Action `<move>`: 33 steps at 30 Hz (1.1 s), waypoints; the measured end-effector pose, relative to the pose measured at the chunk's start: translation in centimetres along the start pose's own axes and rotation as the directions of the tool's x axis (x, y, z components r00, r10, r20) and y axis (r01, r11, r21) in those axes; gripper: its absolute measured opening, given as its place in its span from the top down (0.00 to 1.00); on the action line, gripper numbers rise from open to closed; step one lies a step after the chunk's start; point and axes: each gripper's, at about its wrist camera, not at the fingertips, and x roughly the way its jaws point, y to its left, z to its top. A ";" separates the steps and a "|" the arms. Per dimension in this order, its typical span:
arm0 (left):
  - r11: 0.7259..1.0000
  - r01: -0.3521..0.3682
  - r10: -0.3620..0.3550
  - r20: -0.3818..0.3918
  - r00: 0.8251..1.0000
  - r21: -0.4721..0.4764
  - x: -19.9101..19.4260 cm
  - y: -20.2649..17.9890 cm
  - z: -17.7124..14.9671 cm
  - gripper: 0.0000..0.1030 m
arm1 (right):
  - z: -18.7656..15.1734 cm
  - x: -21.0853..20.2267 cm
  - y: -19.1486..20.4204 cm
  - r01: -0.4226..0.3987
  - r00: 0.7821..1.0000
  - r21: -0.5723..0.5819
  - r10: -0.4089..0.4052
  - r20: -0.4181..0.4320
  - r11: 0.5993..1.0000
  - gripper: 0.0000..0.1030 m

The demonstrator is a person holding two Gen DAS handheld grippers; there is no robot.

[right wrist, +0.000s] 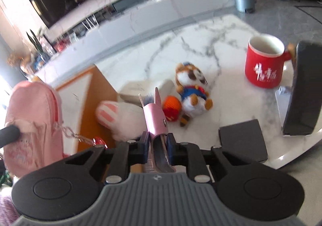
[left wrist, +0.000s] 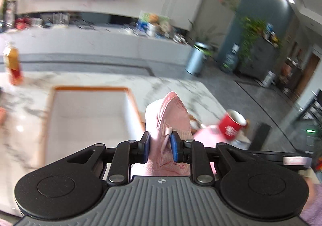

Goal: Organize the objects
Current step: 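Carry the pink pouch with the left tool while the right tool carries the pink case into the orange box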

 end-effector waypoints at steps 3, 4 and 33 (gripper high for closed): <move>0.999 -0.037 0.038 0.025 0.999 -0.024 -1.5 2.3 0.5 0.76 | 0.6 -2.9 3.1 -0.039 0.997 -0.041 0.042 0.066 0.998 0.82; 0.998 -0.047 0.048 0.026 0.999 -0.033 -1.8 2.9 0.7 0.76 | 0.8 -3.6 4.2 -0.062 0.995 -0.052 0.066 0.078 0.997 0.82; 0.996 -0.089 0.092 -0.257 0.962 0.023 4.4 11.1 -5.5 0.69 | -5.2 12.7 17.3 -0.158 0.932 0.036 0.161 -0.324 0.987 0.82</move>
